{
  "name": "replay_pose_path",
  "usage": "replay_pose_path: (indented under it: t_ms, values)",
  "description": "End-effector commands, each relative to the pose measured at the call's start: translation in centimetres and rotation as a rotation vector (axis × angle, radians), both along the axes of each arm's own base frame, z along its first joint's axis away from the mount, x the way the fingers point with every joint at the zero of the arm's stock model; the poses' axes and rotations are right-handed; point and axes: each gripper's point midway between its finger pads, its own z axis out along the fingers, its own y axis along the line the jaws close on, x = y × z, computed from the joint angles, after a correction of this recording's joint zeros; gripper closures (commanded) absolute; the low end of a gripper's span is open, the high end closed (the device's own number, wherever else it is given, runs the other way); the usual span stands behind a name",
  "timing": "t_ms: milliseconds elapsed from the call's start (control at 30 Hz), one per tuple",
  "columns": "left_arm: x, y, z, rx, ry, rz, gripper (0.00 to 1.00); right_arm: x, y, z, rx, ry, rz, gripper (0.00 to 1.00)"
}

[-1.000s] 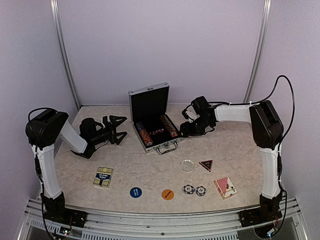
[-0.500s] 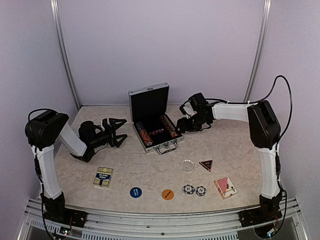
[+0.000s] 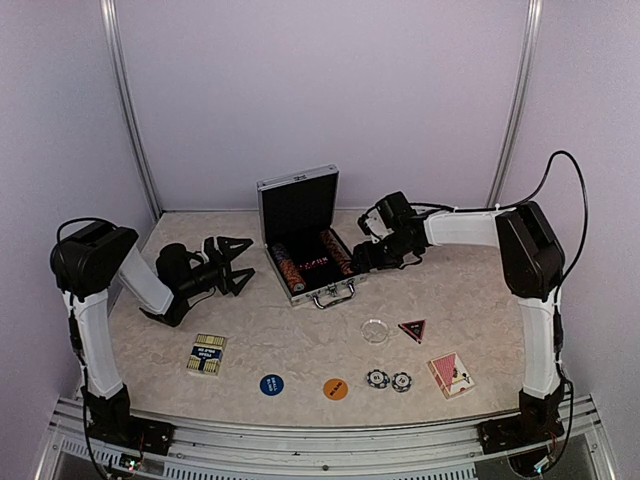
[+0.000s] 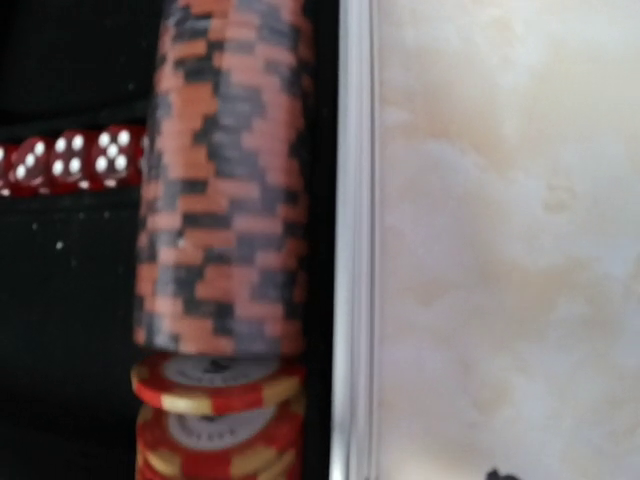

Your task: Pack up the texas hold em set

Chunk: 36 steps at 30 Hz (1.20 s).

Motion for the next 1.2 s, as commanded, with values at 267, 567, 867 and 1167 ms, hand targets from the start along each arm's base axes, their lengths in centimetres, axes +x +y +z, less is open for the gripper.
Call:
replay_pose_path:
  t_ms: [267, 567, 867, 1167]
  values:
    - [-0.7, -0.5, 0.6, -0.017, -0.031, -0.015, 0.01, -1.2, -0.7, 1.2, -0.032, -0.019, 0.015, 0.30]
    - [-1.0, -0.3, 0.5, -0.023, -0.028, -0.015, 0.01, -1.2, -0.9, -0.2, -0.053, -0.003, 0.009, 0.30]
    - [-1.1, -0.4, 0.4, -0.031, -0.028, -0.018, 0.01, -0.5, -0.3, -0.3, -0.051, -0.013, -0.001, 0.30]
    - [-1.5, -0.6, 0.1, -0.043, -0.021, -0.025, 0.01, 0.6, 1.5, 1.2, -0.024, -0.072, 0.003, 0.30]
